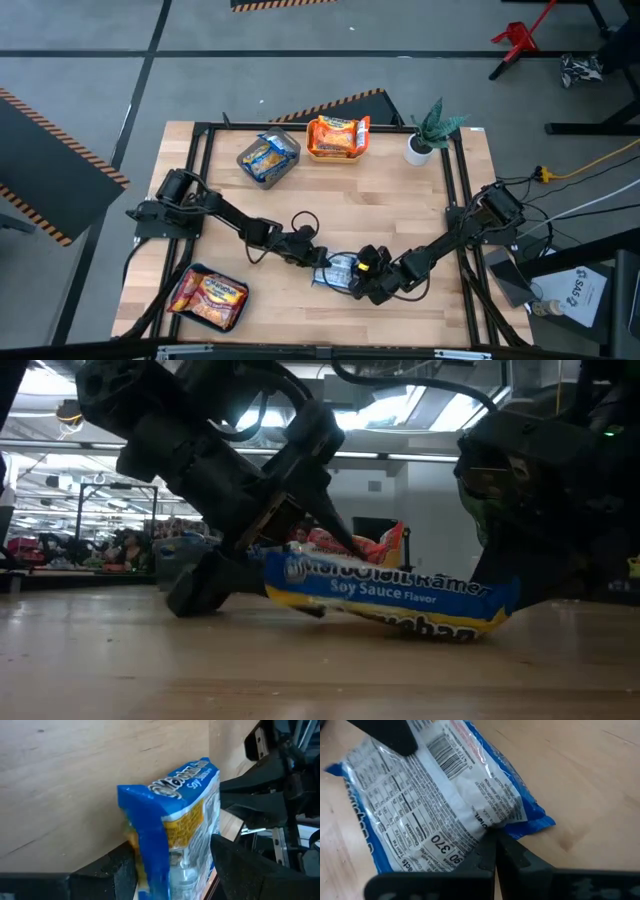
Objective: Sort Maruchan noodles
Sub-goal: Put the pack of blue ramen noodle soup into the transparent black bin
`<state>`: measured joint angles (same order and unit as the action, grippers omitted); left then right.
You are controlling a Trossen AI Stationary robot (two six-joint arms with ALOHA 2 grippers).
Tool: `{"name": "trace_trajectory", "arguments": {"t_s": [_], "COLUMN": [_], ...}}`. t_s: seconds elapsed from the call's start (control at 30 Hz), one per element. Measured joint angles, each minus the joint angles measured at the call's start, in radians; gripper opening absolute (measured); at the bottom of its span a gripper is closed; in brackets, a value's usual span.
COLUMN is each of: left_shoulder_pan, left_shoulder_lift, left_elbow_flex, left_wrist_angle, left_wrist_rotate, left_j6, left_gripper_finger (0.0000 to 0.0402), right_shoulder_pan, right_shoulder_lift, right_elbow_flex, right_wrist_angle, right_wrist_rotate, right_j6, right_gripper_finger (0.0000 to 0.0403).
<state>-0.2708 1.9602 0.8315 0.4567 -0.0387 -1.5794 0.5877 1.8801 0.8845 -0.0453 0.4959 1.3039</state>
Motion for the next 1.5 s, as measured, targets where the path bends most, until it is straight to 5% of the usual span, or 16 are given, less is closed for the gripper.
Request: {"name": "trace_trajectory", "arguments": {"t_s": [0.57, 0.8, 1.07, 1.23, 1.4, 1.5], "left_shoulder_pan": [0.035, 0.060, 0.115, 0.167, 0.237, 0.284], "left_shoulder_lift": [0.016, 0.017, 0.001, -0.113, -0.321, -0.484], "left_elbow_flex": [0.015, 0.015, 0.012, 0.015, 0.014, 0.017], "left_wrist_angle": [0.161, 0.205, 0.202, 0.174, -0.037, -0.229], "left_wrist_rotate": [0.050, 0.089, 0.213, 0.270, 0.282, 0.161], "left_j6": [0.067, 0.144, 0.293, 0.442, 0.693, 0.911], "left_gripper_finger": [0.0188, 0.0118, 0.0118, 0.0118, 0.0118, 0.0118], "right_shoulder_pan": [-0.042, -0.009, 0.038, 0.075, 0.107, 0.108], "right_shoulder_lift": [-0.009, -0.099, -0.271, -0.371, -0.410, -0.409], "right_elbow_flex": [-0.001, -0.001, 0.000, 0.000, 0.001, 0.002], "right_wrist_angle": [0.026, -0.089, -0.288, -0.406, -0.455, -0.464], "right_wrist_rotate": [0.006, 0.044, 0.138, 0.190, 0.246, 0.256], "right_j6": [-0.109, -0.097, -0.094, -0.063, -0.054, -0.054], "right_gripper_finger": [0.0000, 0.0000, 0.0000, 0.0000, 0.0000, 0.0000]}}
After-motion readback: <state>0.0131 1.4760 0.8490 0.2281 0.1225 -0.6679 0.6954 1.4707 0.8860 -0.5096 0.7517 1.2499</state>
